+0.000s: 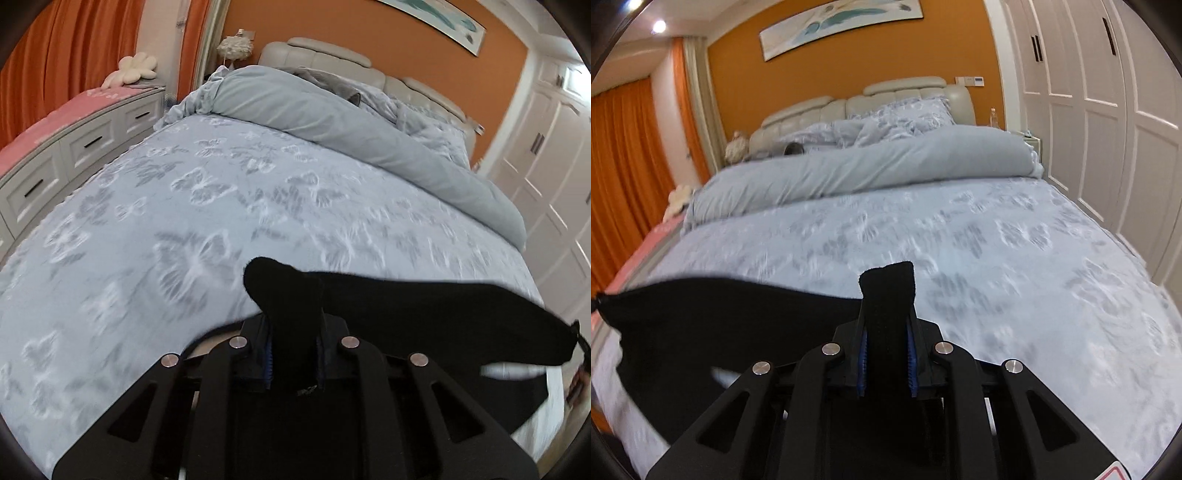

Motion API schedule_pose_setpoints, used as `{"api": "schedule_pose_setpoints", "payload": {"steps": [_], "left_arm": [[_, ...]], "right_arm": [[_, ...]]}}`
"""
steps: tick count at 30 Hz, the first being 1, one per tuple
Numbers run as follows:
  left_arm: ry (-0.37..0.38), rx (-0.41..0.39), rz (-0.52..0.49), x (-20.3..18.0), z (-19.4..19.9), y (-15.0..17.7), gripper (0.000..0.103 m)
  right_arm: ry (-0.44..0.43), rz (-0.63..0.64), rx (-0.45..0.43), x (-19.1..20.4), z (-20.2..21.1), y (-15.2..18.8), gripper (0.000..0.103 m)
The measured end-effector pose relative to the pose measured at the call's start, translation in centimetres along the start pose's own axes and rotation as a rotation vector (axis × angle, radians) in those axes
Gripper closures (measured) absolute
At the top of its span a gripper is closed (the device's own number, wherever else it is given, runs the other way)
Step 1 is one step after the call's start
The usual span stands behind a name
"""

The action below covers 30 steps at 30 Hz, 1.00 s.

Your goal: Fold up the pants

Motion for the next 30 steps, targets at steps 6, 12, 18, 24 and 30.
{"api": "schedule_pose_setpoints", "payload": {"steps": [6,12,18,24,30], "left_arm": [[-0.064,0.107,-0.036,4.4,3.2,8.5,0.069],[-0.134,0.133,0.111,7.6,5.4,13.6,0.029],[-0.057,0.109,0.454,8.9,8.8,13.4,0.009],[-0.044,0.223,0.677,9.0,4.0,15.7,0.011],[-0.101,0.179,0.522,8.0,1.9,14.1,0.090]], "right_arm": [[0.049,0.005,0.134,-3.7,3.8,8.7,0.082],[0.159,-0.104,0.169,-7.2,8.3,14.4,0.058],[0.111,-0.185,-0.004,-3.2,12.3,10.6,0.037],[-0.056,-0.200,0.002,7.2,9.5,8.8,0.031],[-0.061,-0.175,-0.005,12.1,8.2,9.1,0.031]]}}
Point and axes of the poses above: each gripper's, at about its wrist camera, not at the fingertips, and z roughly against the way its jaws point, x to its left, y to its underside, the point moved 7 cm from there along -z, roughly the way its jaws point, and after that the axes turned 12 degrees about -x, right-handed, at the moved point
